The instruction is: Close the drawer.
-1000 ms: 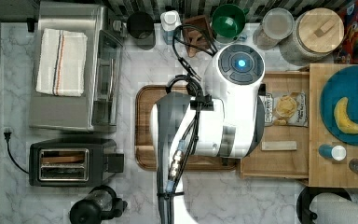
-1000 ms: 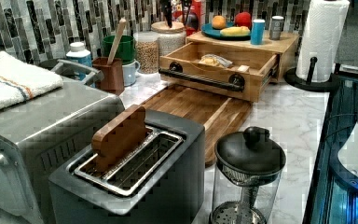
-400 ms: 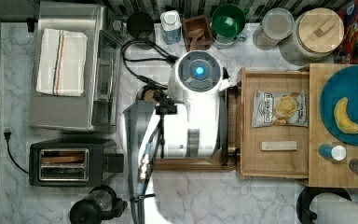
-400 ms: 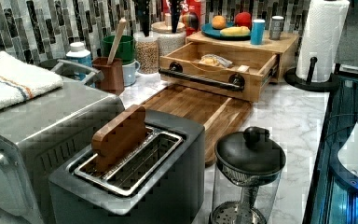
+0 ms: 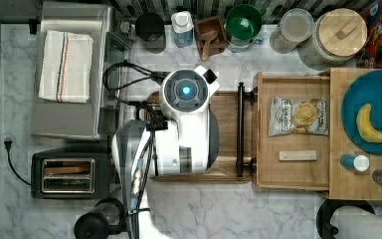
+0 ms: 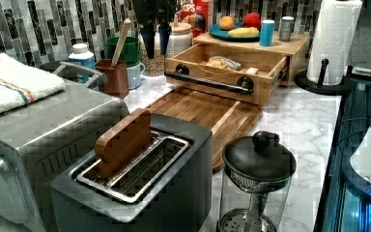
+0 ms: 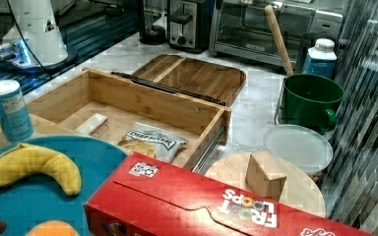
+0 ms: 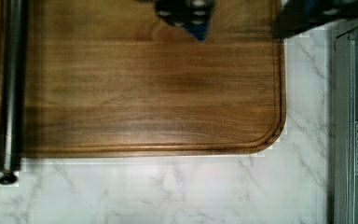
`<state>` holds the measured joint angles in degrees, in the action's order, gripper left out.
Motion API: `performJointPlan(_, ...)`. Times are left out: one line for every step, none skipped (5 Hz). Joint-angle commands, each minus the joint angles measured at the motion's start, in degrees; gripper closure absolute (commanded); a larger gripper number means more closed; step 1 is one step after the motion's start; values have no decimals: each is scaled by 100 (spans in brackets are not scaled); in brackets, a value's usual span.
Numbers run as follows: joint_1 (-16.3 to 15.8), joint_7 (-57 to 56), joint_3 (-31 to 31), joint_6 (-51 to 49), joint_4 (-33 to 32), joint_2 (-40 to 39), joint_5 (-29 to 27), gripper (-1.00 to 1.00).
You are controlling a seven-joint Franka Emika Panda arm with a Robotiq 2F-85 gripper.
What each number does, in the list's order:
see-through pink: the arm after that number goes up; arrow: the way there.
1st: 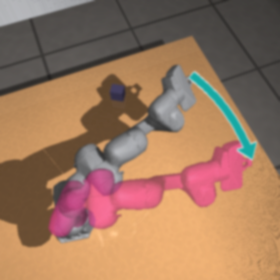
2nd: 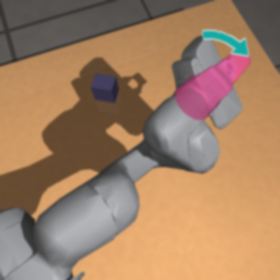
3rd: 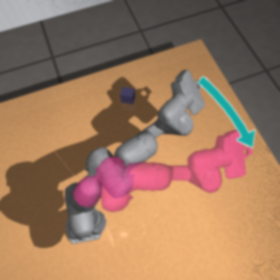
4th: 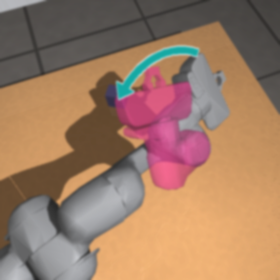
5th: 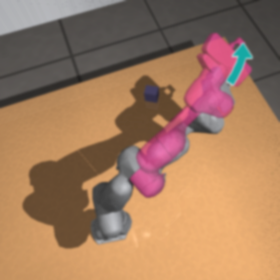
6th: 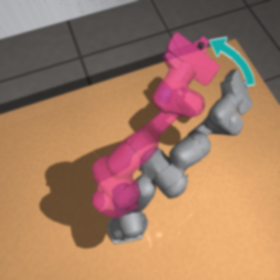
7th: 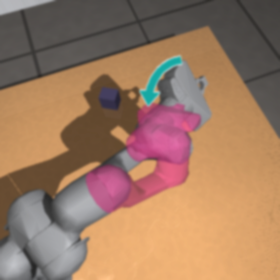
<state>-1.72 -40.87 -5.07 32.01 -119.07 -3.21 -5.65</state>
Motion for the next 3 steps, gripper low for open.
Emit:
performJointPlan(-1, 72, 78, 1173, -1269, -343, 549, 100)
performJointPlan(-57, 389, 117, 1508, -1402, -460, 880, 100)
performJointPlan(-202, 346, 309, 1662, -1468, -520, 888, 100)
